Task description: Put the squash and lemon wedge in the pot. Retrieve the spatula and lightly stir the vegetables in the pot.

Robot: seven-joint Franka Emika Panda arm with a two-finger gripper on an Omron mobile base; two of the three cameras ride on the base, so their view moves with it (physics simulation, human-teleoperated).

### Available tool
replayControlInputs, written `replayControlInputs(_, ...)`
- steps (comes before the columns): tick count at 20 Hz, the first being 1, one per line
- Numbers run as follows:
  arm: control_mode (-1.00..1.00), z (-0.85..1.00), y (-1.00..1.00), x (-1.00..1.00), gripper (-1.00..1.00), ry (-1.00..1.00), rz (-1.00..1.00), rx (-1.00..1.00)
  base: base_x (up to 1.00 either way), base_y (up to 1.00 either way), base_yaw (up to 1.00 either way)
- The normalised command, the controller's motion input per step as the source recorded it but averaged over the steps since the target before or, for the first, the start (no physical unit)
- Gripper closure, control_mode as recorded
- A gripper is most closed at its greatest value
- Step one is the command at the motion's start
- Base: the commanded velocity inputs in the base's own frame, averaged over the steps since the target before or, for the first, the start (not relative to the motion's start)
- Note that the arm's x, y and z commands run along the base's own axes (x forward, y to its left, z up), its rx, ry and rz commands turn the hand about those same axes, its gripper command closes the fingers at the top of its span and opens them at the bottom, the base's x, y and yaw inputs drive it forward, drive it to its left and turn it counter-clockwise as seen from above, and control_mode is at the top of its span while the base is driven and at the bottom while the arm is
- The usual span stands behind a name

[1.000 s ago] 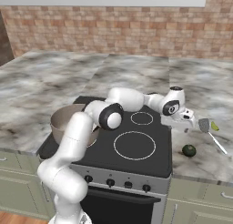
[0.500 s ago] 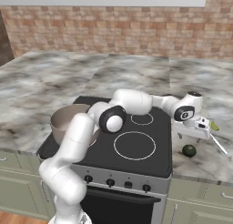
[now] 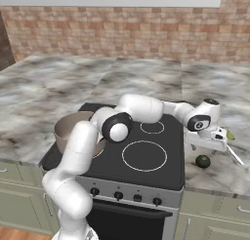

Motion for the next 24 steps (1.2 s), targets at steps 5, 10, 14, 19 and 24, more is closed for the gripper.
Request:
replayControlInputs(5, -1.00, -0.28, 0.12, -0.21, -1.00, 0.00, 0.06, 0.00, 0.00, 0.00, 0.00)
replayControlInputs(10, -1.00, -0.05, 0.00, -0.69, -1.00, -0.01, 0.02, 0.01, 0.00, 0.00, 0.00)
replayControlInputs(14, -1.00, -0.06, 0.00, -0.19, -1.00, -0.02, 0.01, 0.00, 0.00, 0.00, 0.00)
replayControlInputs(19, -1.00, -0.13, 0.00, 0.37, -1.00, -0.03, 0.00, 0.00, 0.00, 0.00, 0.00)
replayControlInputs(24, -1.00, -0.08, 0.00, 0.44, -1.00, 0.00, 0.00, 0.00, 0.00, 0.00, 0.00)
